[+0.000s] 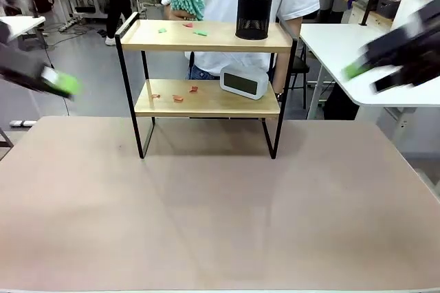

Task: Clean the shelf.
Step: Pick up the Duster from the human.

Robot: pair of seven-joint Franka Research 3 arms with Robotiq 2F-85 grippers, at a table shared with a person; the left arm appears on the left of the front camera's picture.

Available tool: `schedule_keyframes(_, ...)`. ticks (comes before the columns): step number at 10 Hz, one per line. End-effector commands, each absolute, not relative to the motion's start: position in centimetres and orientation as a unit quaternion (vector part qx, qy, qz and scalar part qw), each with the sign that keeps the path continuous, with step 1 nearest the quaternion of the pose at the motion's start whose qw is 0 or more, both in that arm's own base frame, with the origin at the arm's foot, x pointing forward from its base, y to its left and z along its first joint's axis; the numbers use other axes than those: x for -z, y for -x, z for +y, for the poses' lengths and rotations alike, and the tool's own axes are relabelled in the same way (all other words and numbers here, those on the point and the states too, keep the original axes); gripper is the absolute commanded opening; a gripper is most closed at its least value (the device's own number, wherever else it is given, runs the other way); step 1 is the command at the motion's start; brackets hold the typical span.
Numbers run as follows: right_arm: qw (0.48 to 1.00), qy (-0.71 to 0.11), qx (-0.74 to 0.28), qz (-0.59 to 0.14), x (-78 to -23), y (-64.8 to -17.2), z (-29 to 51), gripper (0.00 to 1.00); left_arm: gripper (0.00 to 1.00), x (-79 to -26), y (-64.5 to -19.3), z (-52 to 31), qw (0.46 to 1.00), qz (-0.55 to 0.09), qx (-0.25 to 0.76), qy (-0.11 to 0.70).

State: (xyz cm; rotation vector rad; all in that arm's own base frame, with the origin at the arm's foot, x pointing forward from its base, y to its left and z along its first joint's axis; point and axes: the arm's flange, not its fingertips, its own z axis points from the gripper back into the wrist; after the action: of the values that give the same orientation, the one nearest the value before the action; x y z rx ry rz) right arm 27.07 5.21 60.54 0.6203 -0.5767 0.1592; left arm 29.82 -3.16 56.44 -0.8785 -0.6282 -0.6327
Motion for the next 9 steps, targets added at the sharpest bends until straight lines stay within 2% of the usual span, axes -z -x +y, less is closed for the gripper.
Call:
schedule_keyframes(1, 0.851, -0.388, 0.044, -0.353, -53.8, -20.4, -4.3, 1.0, 1.0, -54.3, -28.5, 4.9, 0.788, -0.39, 0.154, 0.451)
schedule_keyframes(2, 0.829, -0.424, 0.097, -0.352, -51.9, -20.0, -8.2, 1.0, 1.0, -52.7, -27.5, 8.8, 0.765, -0.417, 0.091, 0.482)
schedule_keyframes(4, 0.773, -0.513, 0.181, -0.327, -45.5, -20.7, -14.6, 1.0, 1.0, -46.4, -26.9, 14.8, 0.72, -0.431, -0.037, 0.543)
schedule_keyframes(6, 0.742, -0.548, 0.228, -0.311, -41.0, -21.7, -16.6, 1.0, 1.0, -42.0, -26.5, 16.1, 0.699, -0.419, -0.115, 0.568)
schedule_keyframes(7, 0.743, -0.539, 0.241, -0.315, -40.4, -21.9, -16.7, 1.0, 1.0, -41.5, -26.4, 15.5, 0.704, -0.42, -0.149, 0.553)
schedule_keyframes(8, 0.757, -0.522, 0.236, -0.316, -49.8, -22.1, -24.8, 1.0, 1.0, -46.8, -28.5, 22.3, 0.719, -0.413, -0.111, 0.547)
schedule_keyframes(9, 0.757, -0.522, 0.236, -0.316, -49.8, -22.1, -24.8, 1.0, 1.0, -46.8, -28.5, 22.3, 0.719, -0.413, -0.111, 0.547)
